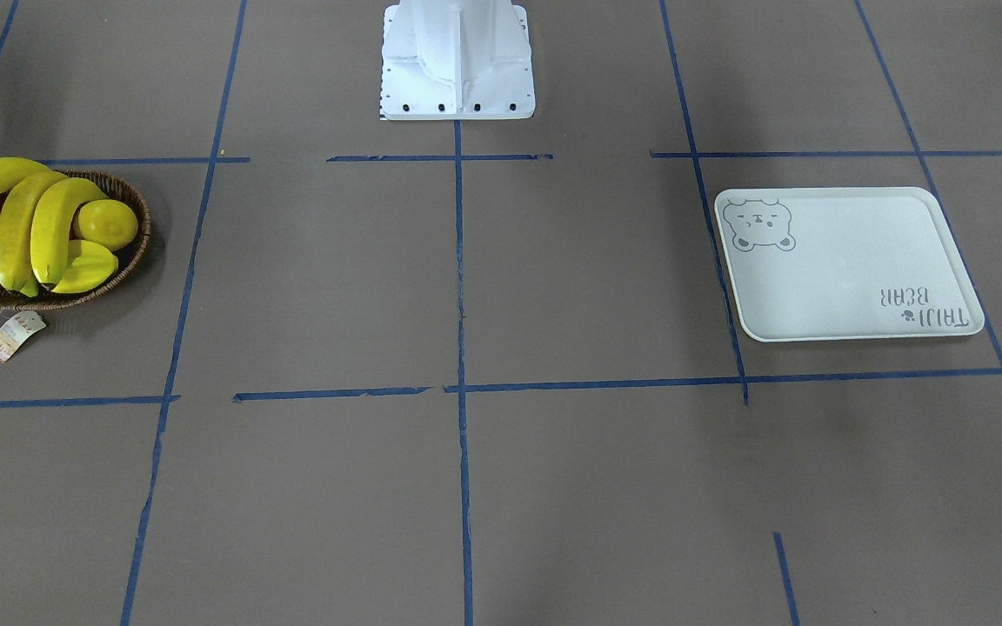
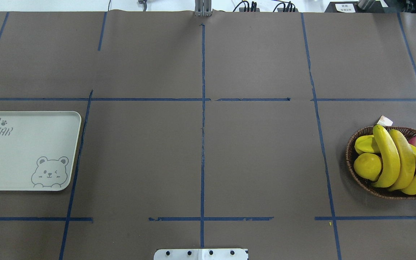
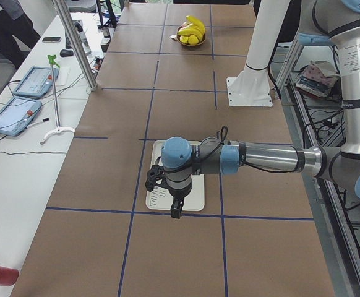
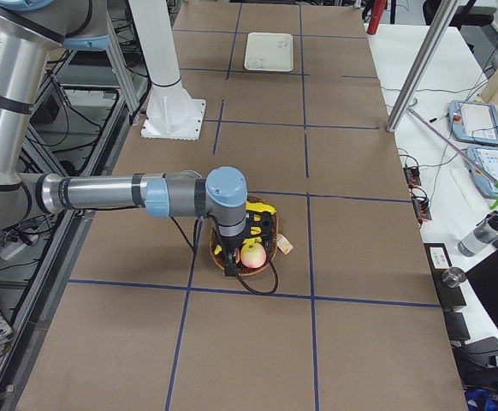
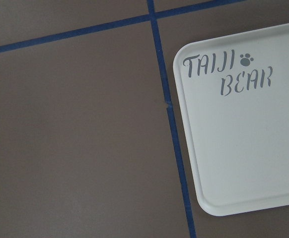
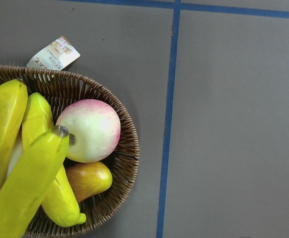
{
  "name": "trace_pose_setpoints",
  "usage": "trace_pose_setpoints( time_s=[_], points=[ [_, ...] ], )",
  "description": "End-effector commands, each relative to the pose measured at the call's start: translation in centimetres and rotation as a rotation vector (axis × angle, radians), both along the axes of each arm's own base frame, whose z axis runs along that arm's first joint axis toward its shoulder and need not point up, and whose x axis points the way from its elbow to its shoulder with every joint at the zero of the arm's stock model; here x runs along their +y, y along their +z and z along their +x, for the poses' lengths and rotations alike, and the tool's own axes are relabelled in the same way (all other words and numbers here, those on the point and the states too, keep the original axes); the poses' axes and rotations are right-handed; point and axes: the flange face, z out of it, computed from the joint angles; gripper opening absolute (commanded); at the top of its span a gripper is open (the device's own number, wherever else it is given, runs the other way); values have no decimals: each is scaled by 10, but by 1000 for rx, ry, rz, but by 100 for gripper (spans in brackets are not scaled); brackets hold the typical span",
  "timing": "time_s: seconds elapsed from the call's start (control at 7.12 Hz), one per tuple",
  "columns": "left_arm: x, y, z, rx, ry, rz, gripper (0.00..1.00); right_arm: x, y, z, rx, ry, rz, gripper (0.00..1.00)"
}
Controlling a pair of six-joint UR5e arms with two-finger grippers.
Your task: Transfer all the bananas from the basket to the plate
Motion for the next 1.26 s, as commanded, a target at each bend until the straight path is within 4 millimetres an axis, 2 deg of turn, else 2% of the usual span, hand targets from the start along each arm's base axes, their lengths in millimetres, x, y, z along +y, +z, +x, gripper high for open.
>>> trace_pose_setpoints(
  time_s=[0.0, 0.28, 0.56, 0.7, 1.12],
  points=[
    [-1, -1, 1, 2, 4, 16, 100, -1, -1, 0, 0, 0, 2, 100],
    [-1, 0, 2, 2, 6, 15, 100, -9, -10, -1, -5, 2, 54, 100],
    [-1, 4, 2, 2, 6, 9, 100, -14, -20, -4, -17, 141, -30, 100],
    [-1, 4, 2, 6, 6, 7, 100, -18, -27, -14, -35, 217, -49, 100],
    [-1, 3, 3, 9, 7, 9, 100, -25, -48, -71, -98, 383, -159, 99]
  ],
)
